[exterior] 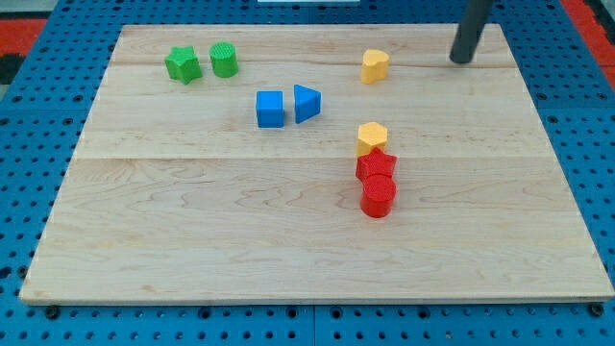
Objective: Push the yellow heart to the yellow hexagon
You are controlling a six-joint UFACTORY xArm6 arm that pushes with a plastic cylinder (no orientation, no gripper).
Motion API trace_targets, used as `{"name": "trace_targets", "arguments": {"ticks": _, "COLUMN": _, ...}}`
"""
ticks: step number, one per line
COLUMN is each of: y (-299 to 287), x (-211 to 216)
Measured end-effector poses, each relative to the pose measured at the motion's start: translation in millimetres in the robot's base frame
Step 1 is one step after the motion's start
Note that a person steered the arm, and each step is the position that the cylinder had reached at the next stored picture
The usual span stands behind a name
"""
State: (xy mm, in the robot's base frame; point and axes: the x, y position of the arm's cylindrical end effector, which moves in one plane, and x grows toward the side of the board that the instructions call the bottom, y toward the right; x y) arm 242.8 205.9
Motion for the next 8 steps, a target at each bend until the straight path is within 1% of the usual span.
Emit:
{"name": "trace_targets", "arguments": {"ticks": 1, "y": -13.4, "x": 0.2}}
{"name": "trace_targets", "arguments": {"ticks": 2, "y": -43.4, "x": -2.1}}
{"name": "trace_targets", "arguments": {"ticks": 4, "y": -105.2, "x": 16.9}}
{"name": "trace_targets", "arguments": {"ticks": 5, "y": -105.9, "x": 54.1}}
{"name": "trace_targets", "arguments": {"ticks": 6, "y": -107.2, "x": 78.4}}
{"name": "trace_targets", "arguments": {"ticks": 7, "y": -91.4, "x": 56.5}}
{"name": "trace_targets", "arguments": {"ticks": 8, "y": -96.3, "x": 42.4}}
